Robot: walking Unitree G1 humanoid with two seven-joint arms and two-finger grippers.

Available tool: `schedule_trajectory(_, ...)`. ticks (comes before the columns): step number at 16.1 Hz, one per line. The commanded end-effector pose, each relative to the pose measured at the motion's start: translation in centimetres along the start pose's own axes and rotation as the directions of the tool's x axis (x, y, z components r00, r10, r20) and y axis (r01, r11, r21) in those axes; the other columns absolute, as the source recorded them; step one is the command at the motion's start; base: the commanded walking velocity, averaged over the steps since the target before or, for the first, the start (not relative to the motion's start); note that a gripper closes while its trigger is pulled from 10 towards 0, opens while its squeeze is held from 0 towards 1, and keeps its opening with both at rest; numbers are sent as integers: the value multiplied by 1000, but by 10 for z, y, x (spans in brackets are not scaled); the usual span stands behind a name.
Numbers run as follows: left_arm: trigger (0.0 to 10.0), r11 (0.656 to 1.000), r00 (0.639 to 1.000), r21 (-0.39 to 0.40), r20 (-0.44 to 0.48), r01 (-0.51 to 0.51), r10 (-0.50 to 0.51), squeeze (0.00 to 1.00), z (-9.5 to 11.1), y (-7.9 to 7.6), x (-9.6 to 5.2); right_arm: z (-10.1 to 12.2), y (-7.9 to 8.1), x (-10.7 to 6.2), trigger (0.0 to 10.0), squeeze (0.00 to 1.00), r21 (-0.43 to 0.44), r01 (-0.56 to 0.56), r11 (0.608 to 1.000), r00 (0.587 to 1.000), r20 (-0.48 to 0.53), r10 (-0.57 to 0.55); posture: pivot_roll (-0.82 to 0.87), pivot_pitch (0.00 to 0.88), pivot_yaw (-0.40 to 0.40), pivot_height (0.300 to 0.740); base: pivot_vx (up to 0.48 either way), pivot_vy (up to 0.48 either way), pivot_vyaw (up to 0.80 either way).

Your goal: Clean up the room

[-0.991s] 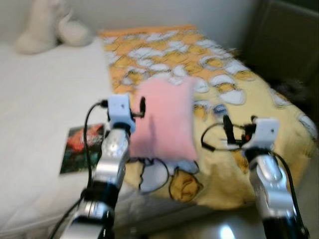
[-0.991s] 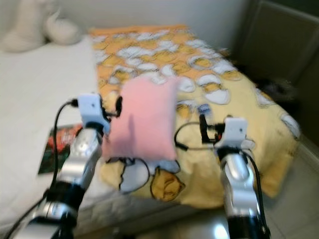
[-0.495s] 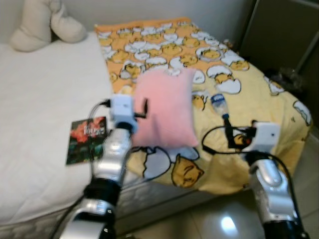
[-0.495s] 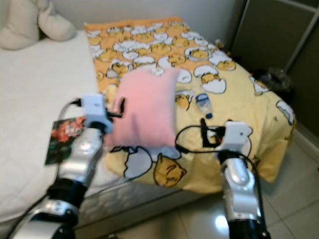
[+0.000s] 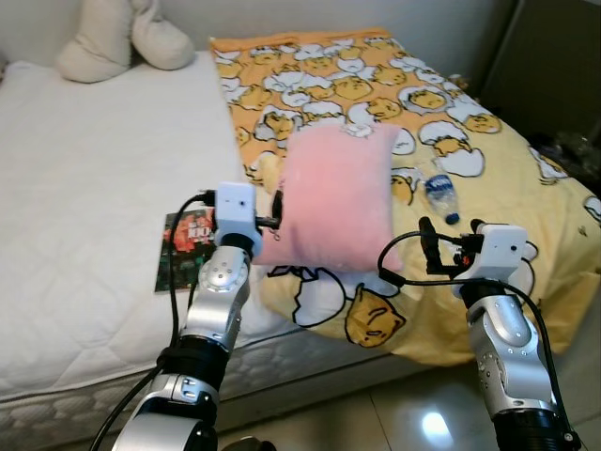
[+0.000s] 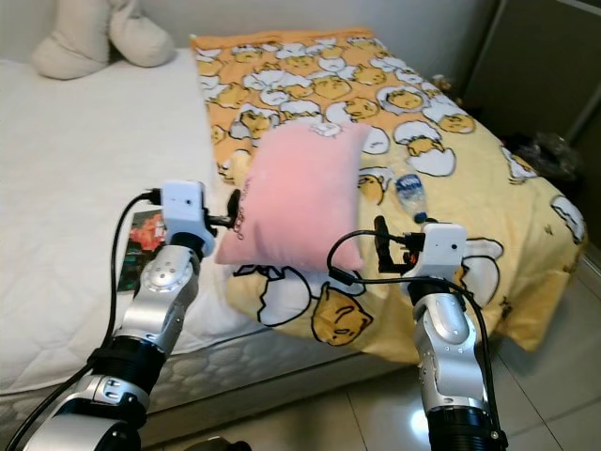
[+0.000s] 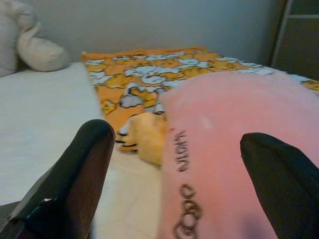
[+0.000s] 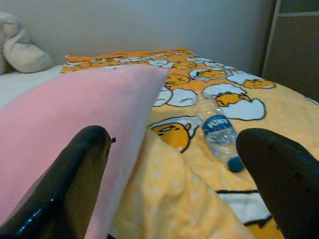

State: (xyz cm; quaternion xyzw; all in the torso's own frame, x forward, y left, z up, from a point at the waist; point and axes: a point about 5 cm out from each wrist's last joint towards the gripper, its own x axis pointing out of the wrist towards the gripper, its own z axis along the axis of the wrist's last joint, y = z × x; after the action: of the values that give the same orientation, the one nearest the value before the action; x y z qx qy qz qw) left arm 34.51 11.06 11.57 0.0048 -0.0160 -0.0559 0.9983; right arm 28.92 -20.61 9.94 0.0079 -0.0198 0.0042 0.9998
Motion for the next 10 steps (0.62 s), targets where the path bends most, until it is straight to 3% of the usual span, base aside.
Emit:
schedule_trajectory(1, 10000, 1000, 1000, 5, 16, 17, -17, 0, 4, -1, 2, 3, -3, 0, 10000, 0, 0, 13, 1000, 1000, 13, -13, -136, 0, 33, 740, 0, 0, 0)
schedule_trajectory(10, 10000, 999, 999, -36, 34, 24, -22, 0, 6, -3, 3, 2, -6, -1, 10000, 0, -13, 14, 1000, 1000, 9, -14, -143, 0, 36, 740, 462, 0, 0)
